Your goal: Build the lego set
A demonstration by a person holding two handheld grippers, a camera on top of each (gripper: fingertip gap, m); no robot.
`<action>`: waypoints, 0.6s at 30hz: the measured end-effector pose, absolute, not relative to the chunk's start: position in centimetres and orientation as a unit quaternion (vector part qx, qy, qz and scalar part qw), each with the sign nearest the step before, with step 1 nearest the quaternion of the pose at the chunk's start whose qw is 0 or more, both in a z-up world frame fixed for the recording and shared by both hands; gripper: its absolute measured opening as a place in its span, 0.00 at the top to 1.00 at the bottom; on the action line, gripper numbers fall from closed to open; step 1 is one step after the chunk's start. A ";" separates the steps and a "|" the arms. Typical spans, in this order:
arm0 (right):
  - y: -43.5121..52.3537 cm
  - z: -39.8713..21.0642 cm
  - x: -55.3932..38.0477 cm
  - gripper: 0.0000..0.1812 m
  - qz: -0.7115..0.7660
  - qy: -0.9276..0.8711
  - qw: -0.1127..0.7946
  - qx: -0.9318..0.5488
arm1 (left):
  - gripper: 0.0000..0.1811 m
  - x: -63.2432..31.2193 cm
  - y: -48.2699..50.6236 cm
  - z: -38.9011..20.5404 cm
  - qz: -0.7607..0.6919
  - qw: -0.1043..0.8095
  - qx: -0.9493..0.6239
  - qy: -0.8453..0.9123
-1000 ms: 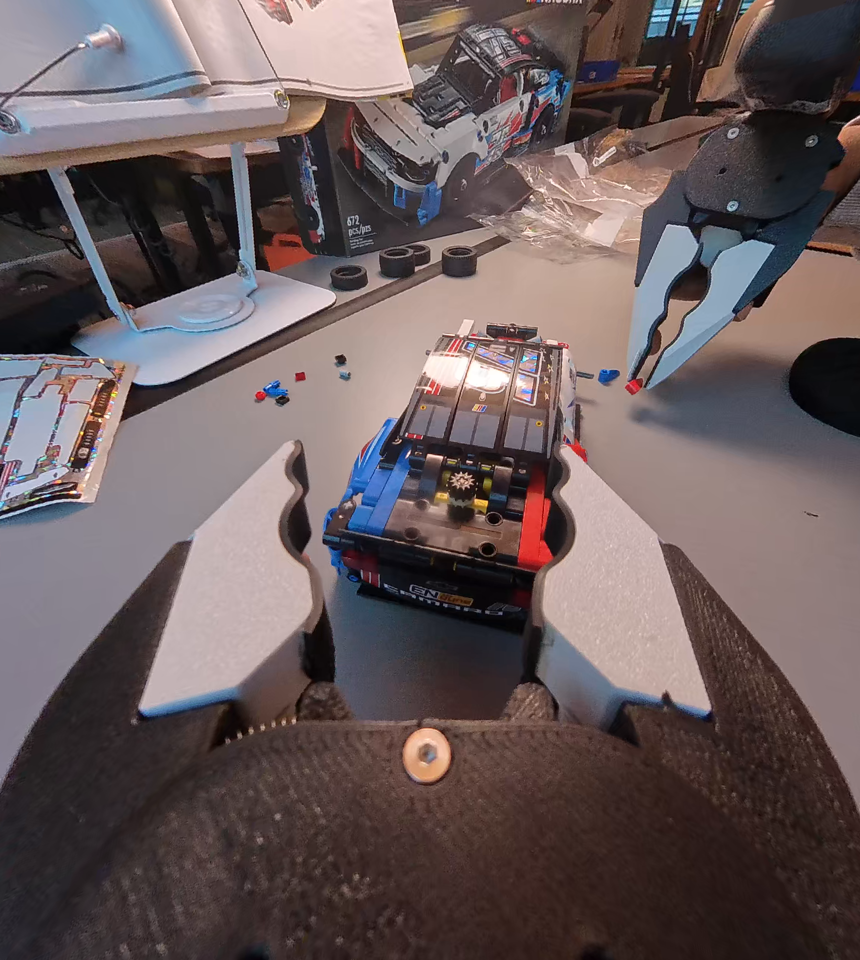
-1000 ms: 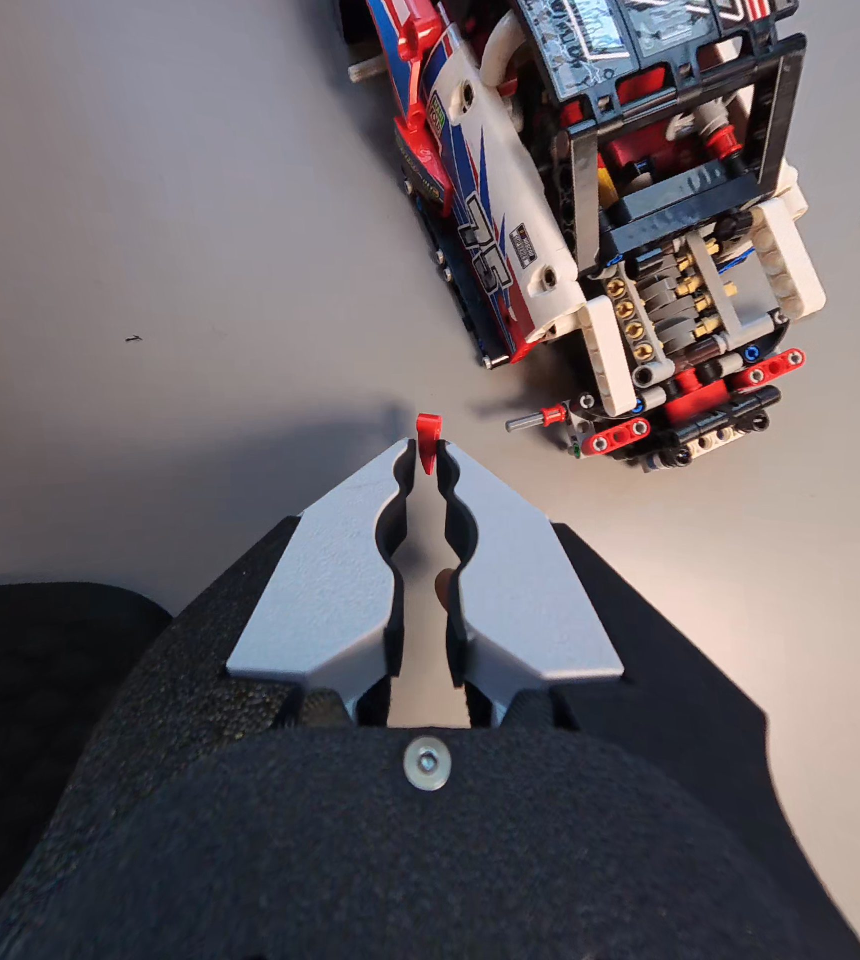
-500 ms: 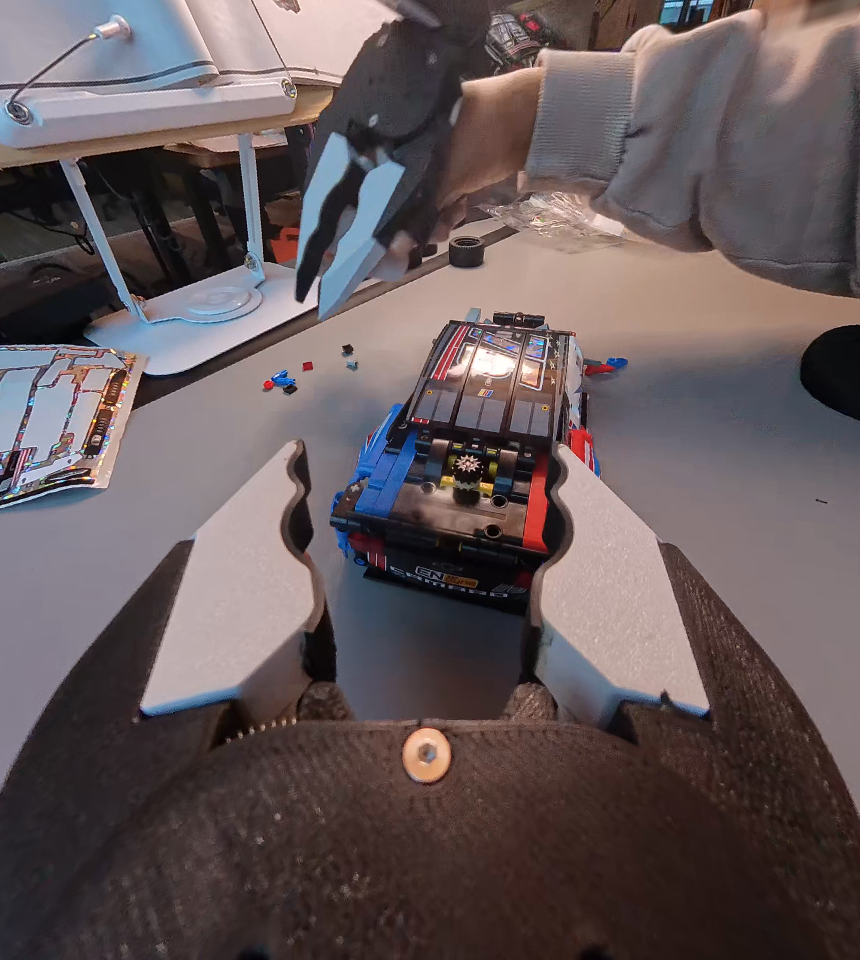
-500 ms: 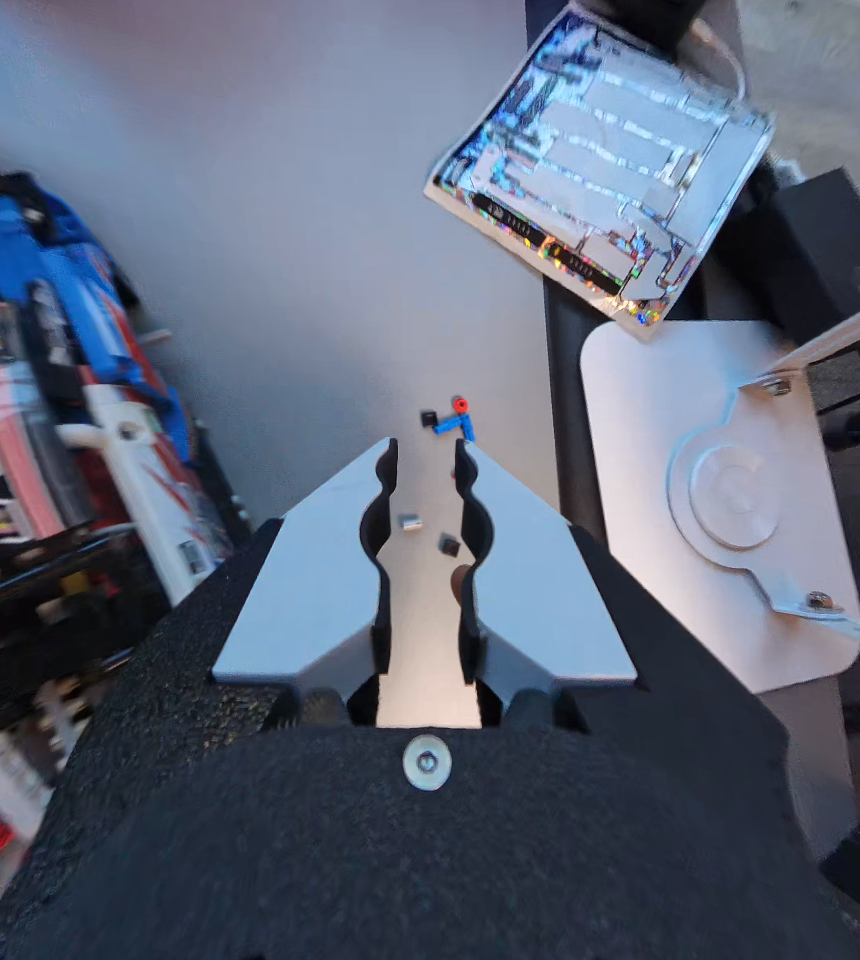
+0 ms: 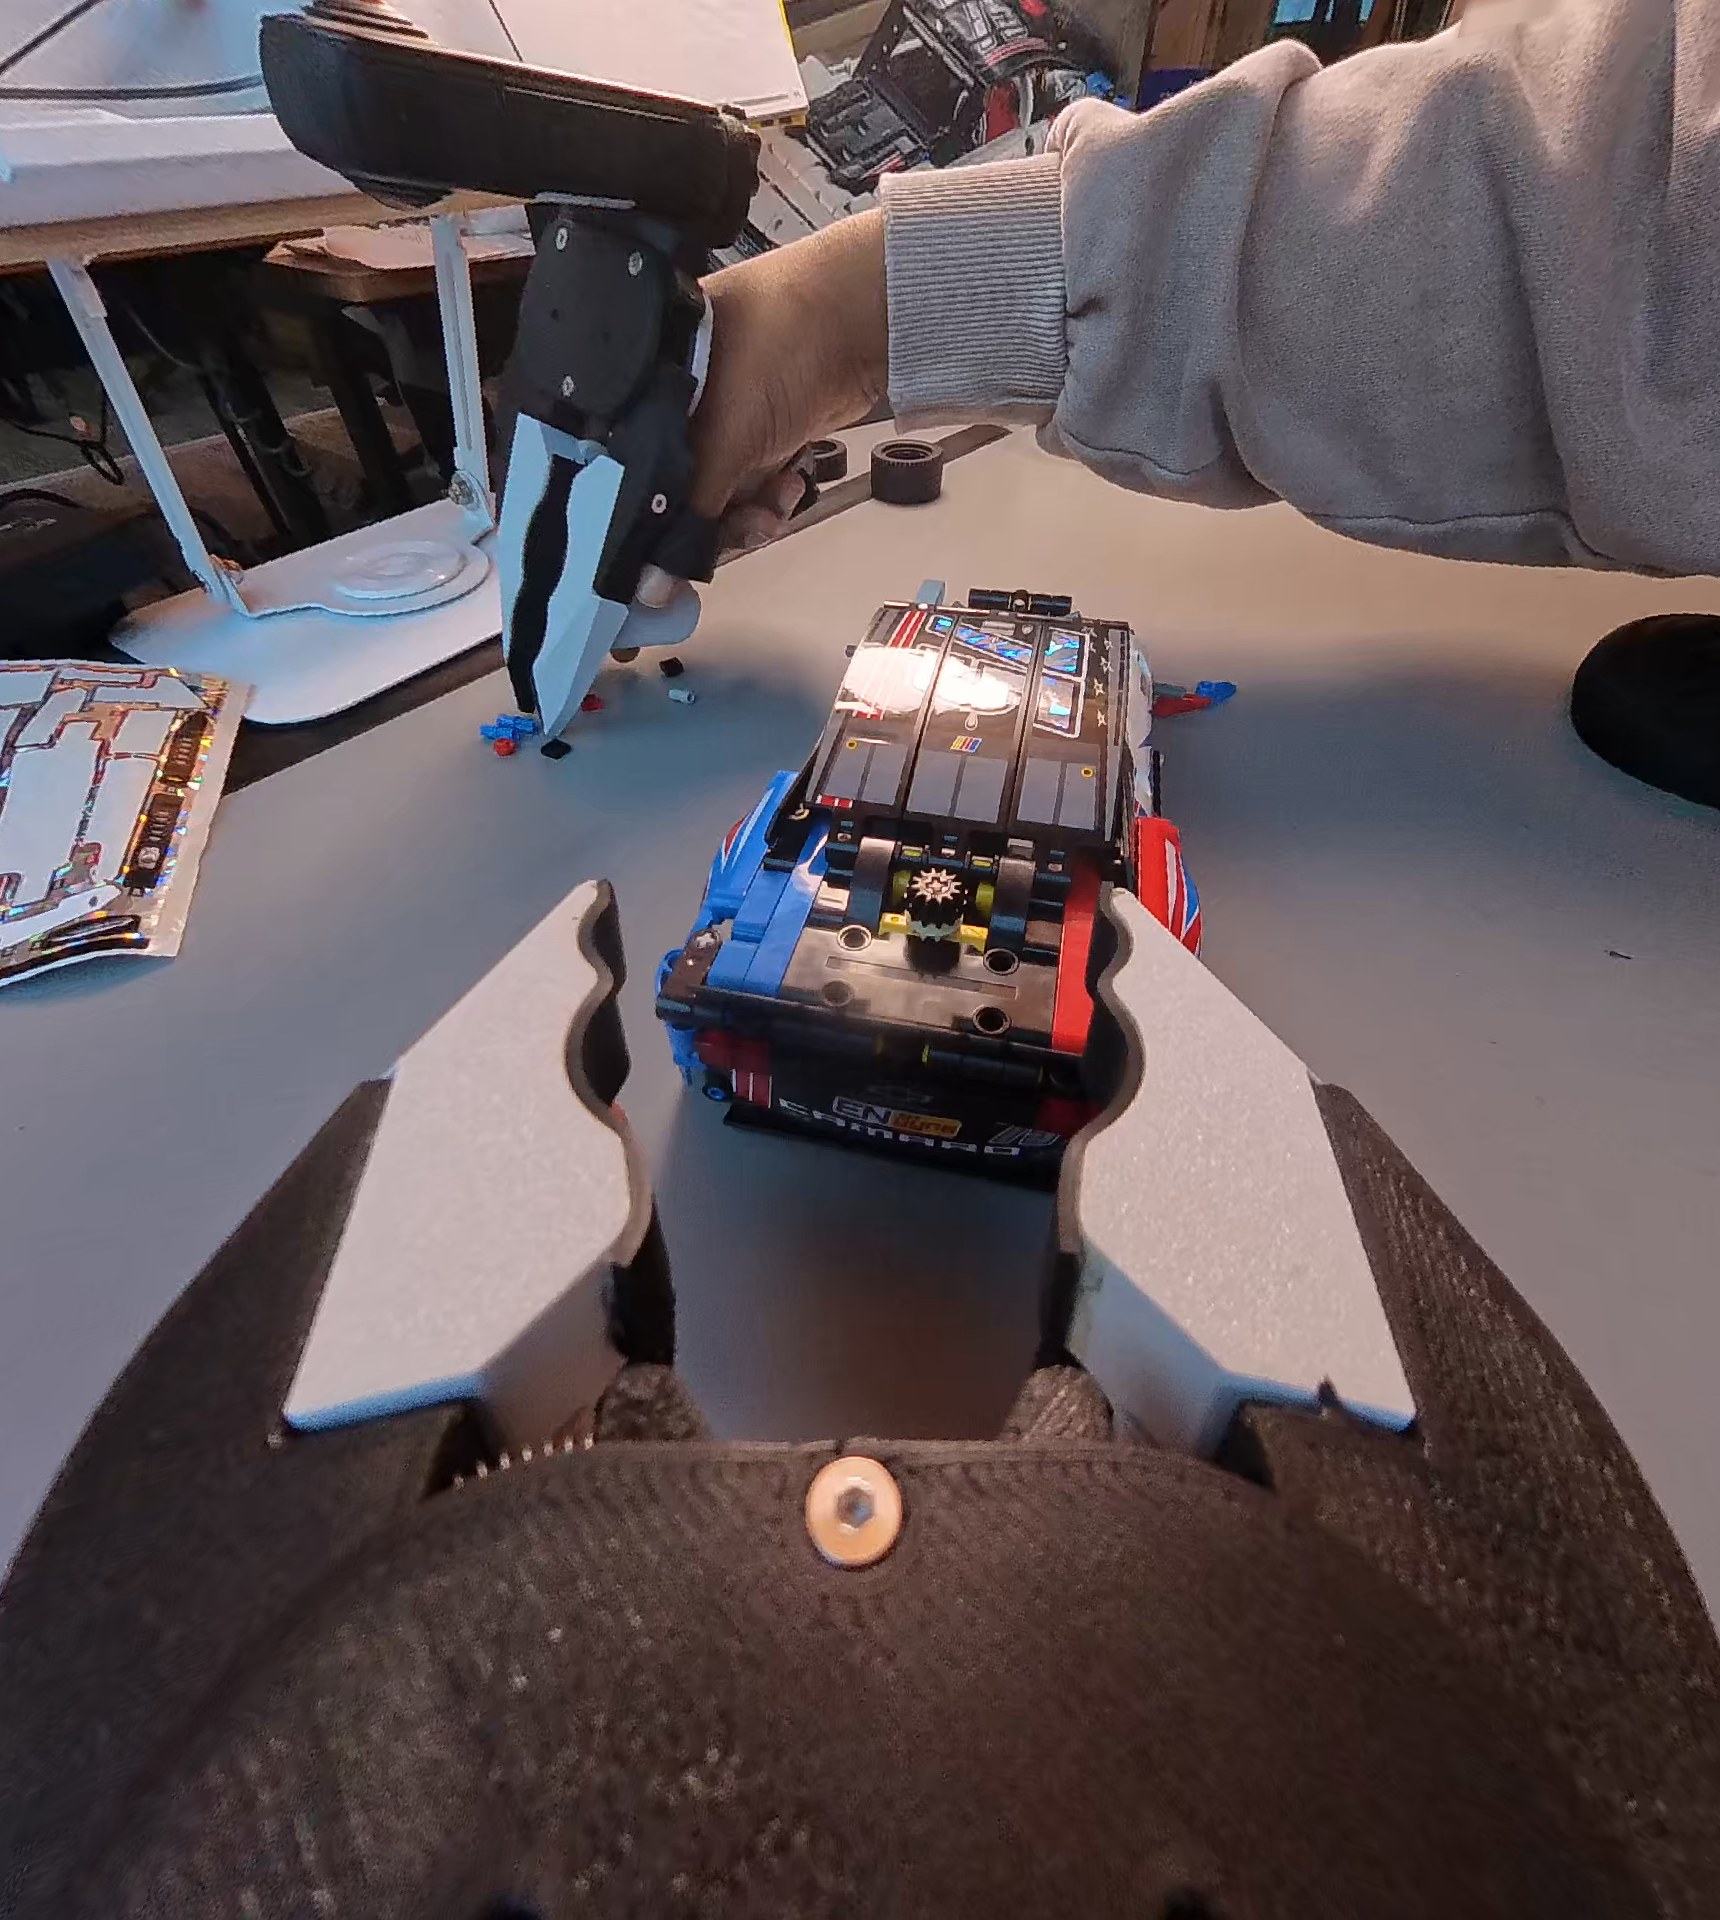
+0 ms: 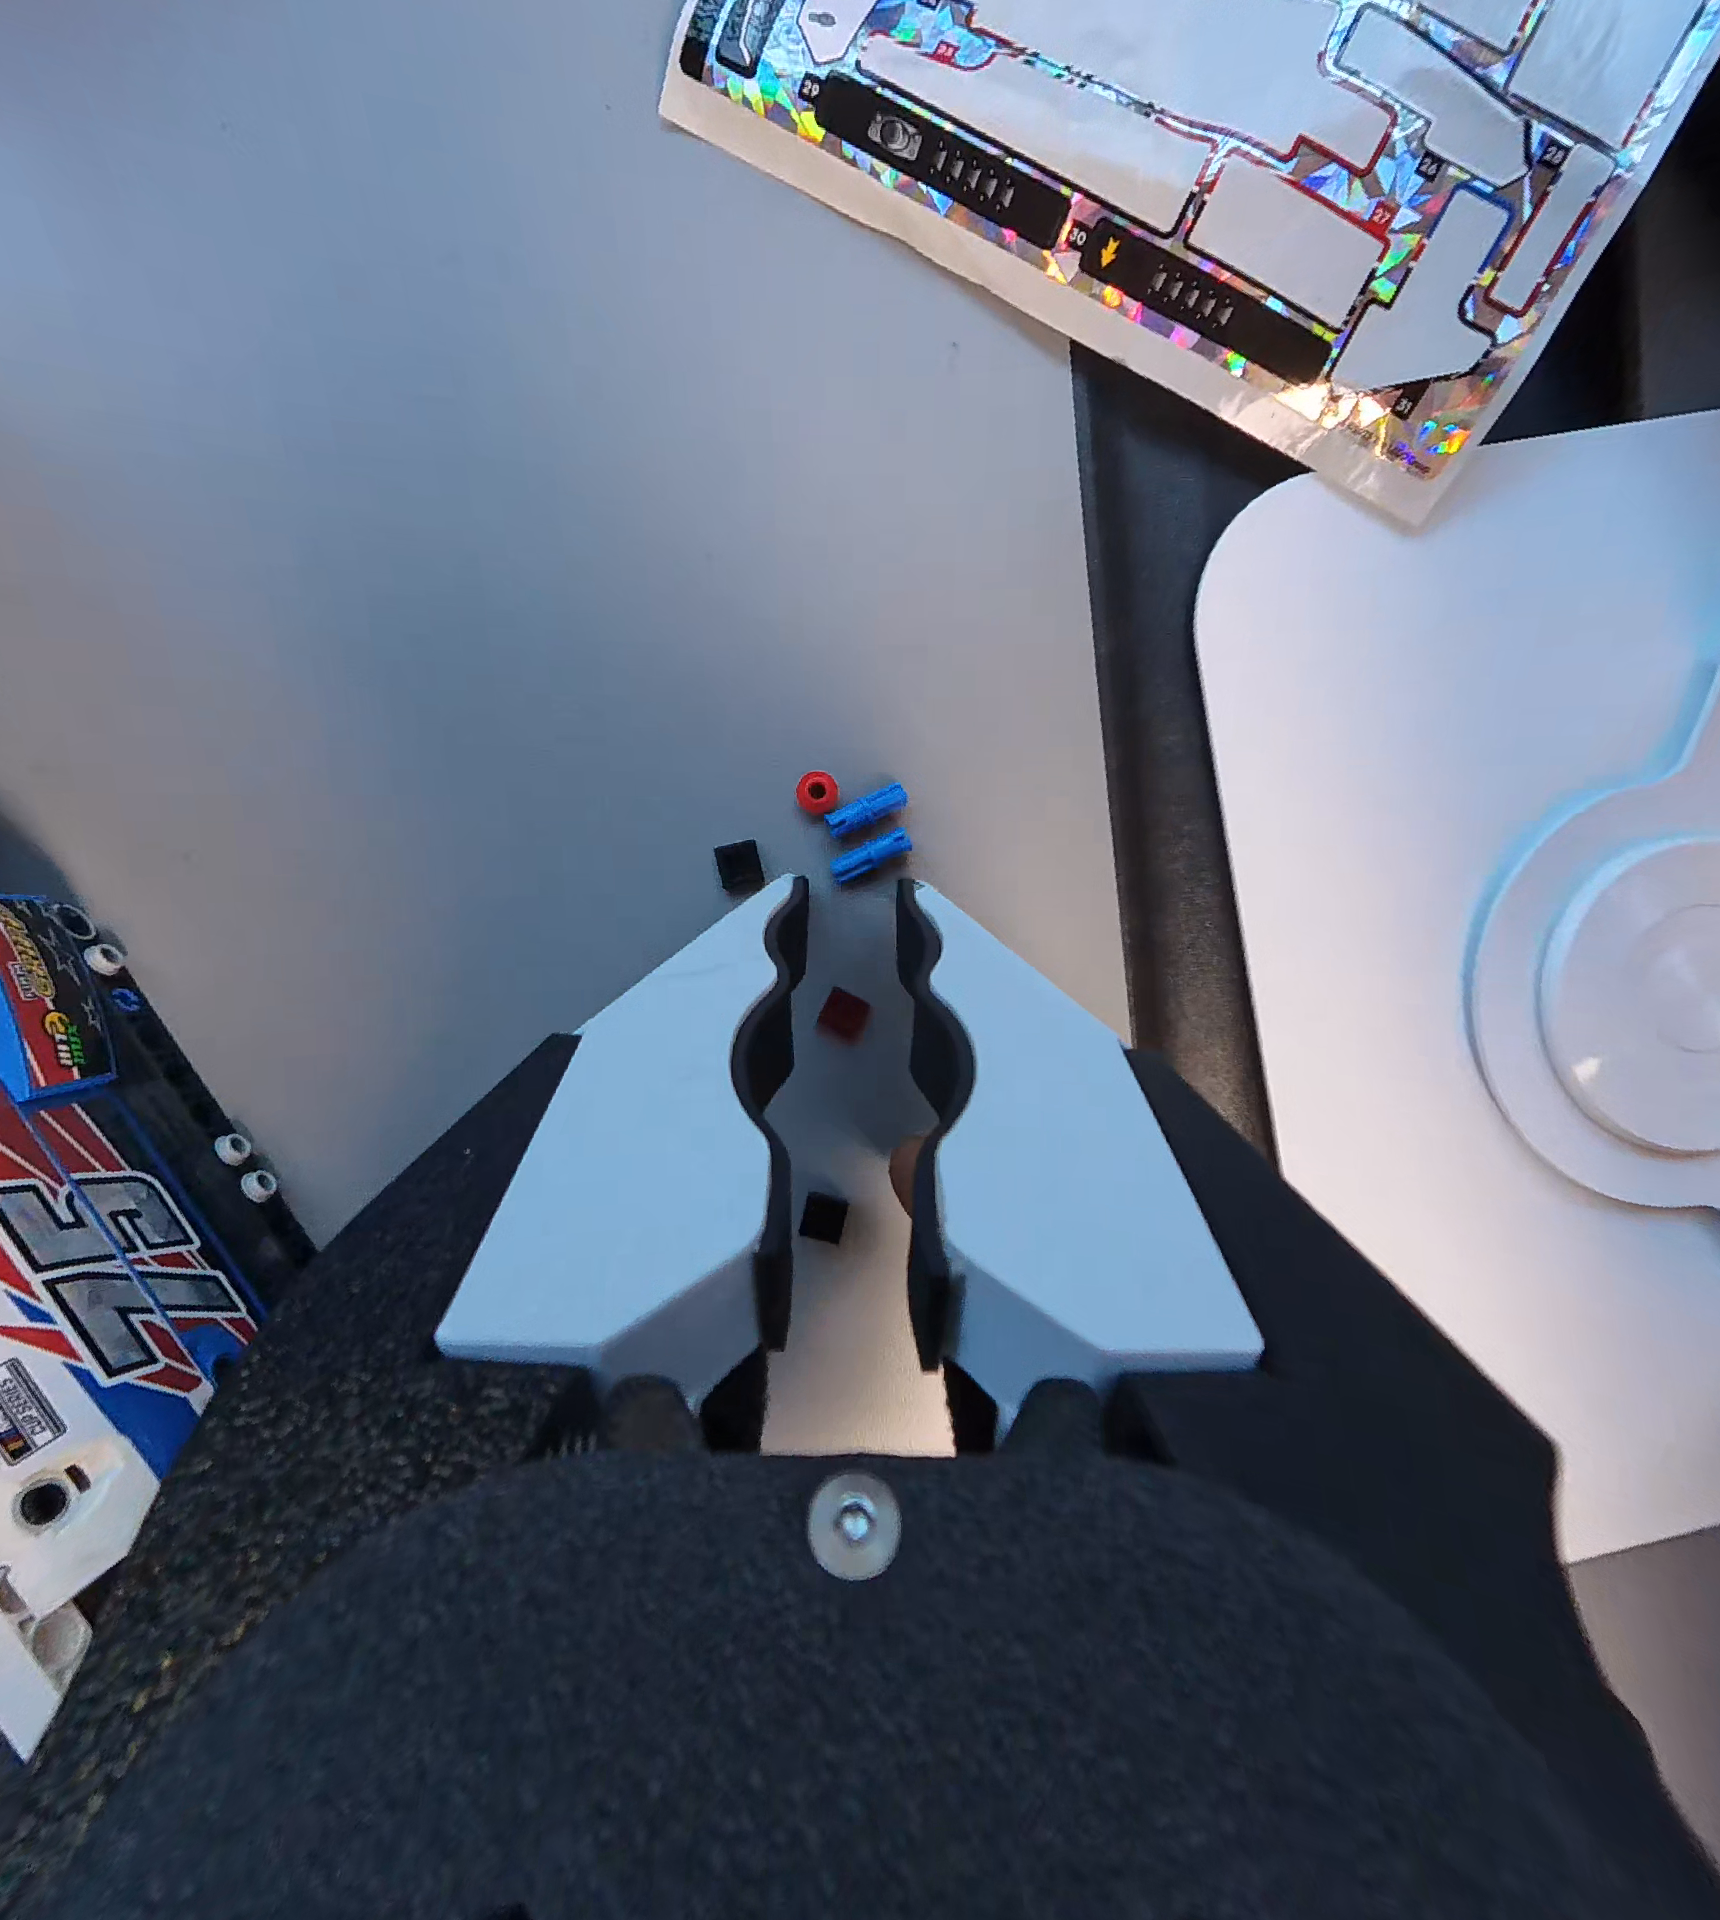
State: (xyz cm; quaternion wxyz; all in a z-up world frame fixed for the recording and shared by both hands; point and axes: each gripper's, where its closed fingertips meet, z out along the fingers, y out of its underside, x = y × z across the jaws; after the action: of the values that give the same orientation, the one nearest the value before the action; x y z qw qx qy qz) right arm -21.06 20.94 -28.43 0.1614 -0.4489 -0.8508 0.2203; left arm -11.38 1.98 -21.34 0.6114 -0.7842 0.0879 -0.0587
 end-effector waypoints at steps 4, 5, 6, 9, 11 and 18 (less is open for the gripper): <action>21.0 -28.4 -21.2 0.91 0.222 -0.850 0.163 -0.450 | 0.51 -11.3 2.0 -21.4 -0.058 0.610 -0.786 0.089; 21.0 -28.4 -21.3 0.91 0.222 -0.848 0.166 -0.451 | 0.51 -11.3 2.0 -21.4 -0.058 0.609 -0.786 0.089; 21.0 -28.4 -21.5 0.91 0.224 -0.847 0.166 -0.452 | 0.51 -11.3 2.0 -21.5 -0.058 0.609 -0.786 0.090; 20.8 -28.4 -21.8 0.90 0.231 -0.842 0.162 -0.460 | 0.52 -11.4 1.9 -21.6 -0.058 0.607 -0.787 0.090; 20.6 -28.5 -21.9 0.90 0.234 -0.840 0.159 -0.464 | 0.52 -11.4 1.9 -21.7 -0.058 0.605 -0.789 0.091; 20.4 -28.5 -22.5 0.96 0.237 -0.831 0.159 -0.478 | 0.52 -11.4 1.9 -22.0 -0.062 0.601 -0.792 0.091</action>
State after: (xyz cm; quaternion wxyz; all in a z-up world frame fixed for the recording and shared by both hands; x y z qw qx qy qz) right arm -22.48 20.37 -28.52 0.1593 -0.4778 -0.8307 0.2371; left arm -11.43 1.91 -21.99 0.6005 -0.7921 0.0906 -0.0618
